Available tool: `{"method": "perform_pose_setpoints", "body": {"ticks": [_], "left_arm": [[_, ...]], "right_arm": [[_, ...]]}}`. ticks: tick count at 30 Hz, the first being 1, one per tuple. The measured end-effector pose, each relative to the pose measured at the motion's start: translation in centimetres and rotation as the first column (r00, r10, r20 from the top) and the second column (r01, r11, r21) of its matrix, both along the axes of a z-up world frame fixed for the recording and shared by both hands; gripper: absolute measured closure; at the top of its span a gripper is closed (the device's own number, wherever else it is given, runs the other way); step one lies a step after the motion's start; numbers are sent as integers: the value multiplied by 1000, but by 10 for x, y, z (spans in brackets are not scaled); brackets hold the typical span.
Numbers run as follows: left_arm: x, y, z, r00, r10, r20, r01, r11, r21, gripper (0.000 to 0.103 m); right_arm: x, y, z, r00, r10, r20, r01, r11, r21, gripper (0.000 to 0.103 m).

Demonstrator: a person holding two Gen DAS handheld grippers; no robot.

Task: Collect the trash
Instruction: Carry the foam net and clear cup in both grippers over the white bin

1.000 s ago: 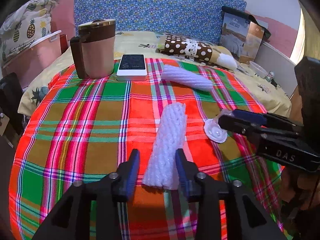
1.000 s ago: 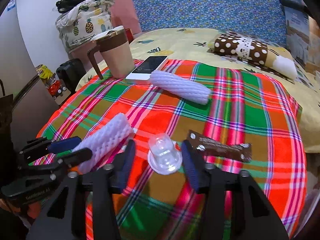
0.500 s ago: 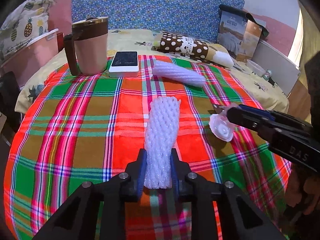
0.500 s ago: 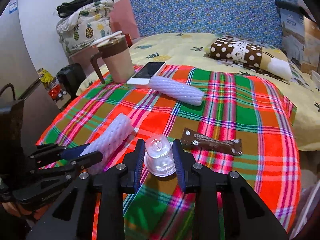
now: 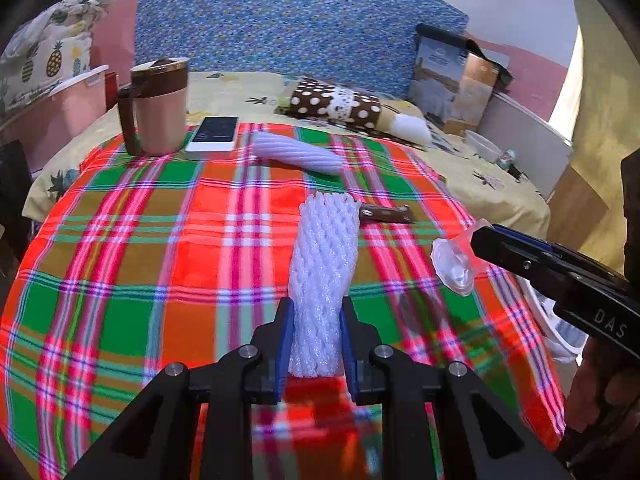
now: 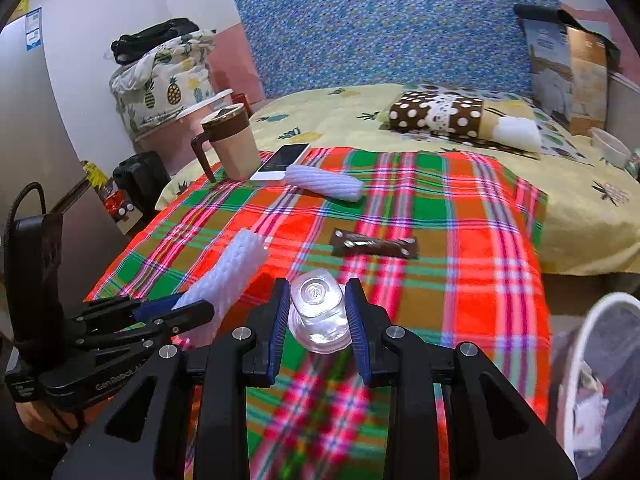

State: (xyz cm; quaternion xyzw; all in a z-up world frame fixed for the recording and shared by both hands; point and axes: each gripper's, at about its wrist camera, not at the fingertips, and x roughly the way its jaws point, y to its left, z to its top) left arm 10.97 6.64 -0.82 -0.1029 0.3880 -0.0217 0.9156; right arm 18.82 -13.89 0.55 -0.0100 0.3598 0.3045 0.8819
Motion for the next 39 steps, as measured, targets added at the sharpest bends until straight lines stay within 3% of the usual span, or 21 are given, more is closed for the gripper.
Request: {"method": "perform_pose_setpoints", "body": {"ticks": [11, 25, 39], "left_arm": [[-21, -53, 12, 995, -103, 19, 103, 995, -14, 81], [-18, -115, 15, 975, -220, 22, 220, 975, -6, 81], [-2, -180, 21, 938, -346, 31, 346, 938, 13, 81]], "right_arm": [[-17, -39, 1, 996, -91, 0, 91, 996, 23, 72], [-29, -94, -4, 978, -208, -4, 208, 977, 47, 72], [-35, -155, -6, 936, -353, 6, 352, 934, 62, 72]]}}
